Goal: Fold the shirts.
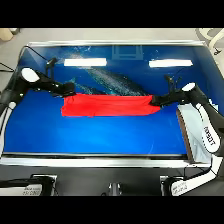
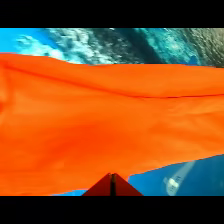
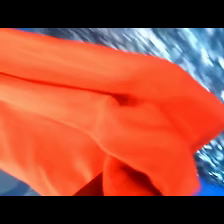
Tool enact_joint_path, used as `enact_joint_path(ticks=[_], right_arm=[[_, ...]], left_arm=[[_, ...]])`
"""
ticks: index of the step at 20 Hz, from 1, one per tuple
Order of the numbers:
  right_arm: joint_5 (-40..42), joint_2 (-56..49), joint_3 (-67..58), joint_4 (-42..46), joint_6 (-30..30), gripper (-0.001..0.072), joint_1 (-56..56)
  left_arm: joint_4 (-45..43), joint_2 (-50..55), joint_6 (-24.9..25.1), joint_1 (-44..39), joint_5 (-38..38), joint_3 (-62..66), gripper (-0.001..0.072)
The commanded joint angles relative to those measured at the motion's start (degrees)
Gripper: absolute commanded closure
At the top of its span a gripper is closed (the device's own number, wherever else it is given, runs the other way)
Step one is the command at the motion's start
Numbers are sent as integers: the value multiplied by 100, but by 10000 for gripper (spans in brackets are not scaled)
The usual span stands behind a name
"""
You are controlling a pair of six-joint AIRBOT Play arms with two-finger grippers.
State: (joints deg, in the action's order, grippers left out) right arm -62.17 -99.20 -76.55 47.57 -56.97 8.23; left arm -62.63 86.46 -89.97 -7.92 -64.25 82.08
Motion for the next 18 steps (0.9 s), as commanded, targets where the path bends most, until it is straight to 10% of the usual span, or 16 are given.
enact_joint_path(ticks=[1, 10, 18], right_arm=[[-114, 549, -118, -52, 44, 696, -17], [-1491, 2933, -146, 181, 20, 694, -17], [-2055, 3700, -146, 557, -238, 694, -17]], left_arm=[[505, 356, -2, -507, 509, 0, 679], [3825, 2124, 7, -2450, 2378, 2, 681], [6172, 2747, 1408, -3423, 2411, 315, 682]])
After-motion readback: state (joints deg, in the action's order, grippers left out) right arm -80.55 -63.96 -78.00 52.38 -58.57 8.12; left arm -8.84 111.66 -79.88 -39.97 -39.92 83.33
